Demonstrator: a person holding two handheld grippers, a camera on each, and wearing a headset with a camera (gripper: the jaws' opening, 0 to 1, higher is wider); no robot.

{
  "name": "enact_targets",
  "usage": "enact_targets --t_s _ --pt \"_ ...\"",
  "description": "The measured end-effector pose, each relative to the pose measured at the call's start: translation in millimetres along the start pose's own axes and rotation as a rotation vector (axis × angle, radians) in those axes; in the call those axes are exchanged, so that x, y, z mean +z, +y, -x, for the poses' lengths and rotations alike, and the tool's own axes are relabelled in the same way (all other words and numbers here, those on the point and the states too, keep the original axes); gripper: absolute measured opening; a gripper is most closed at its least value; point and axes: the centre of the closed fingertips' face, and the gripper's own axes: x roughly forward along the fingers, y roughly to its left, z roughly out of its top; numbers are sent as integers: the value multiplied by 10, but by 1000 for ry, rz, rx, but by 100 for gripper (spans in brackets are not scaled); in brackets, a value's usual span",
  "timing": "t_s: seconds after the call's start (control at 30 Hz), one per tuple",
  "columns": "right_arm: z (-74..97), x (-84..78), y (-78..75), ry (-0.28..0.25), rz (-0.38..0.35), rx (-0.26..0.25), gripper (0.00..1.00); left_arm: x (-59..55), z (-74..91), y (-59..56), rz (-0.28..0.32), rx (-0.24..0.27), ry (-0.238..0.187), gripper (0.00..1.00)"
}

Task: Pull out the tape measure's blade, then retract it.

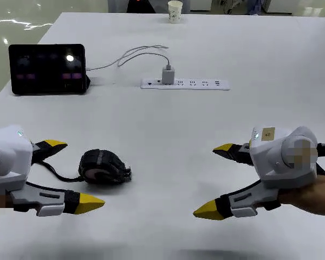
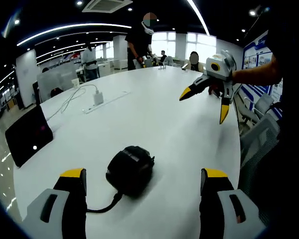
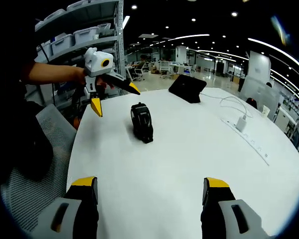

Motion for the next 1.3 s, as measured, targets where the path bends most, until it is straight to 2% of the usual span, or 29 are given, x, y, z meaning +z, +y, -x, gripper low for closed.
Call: enact_targets --t_s 0.43,0.7,1.3 --pt "-237 121 -70 5 57 41 82 -1 -71 105 -45 -32 38 85" --pt "-386 180 -100 13 86 64 79 -1 -125 121 -79 -66 66 75" --pt "-768 317 -94 33 195 148 58 -32 -234 180 -185 -108 158 59"
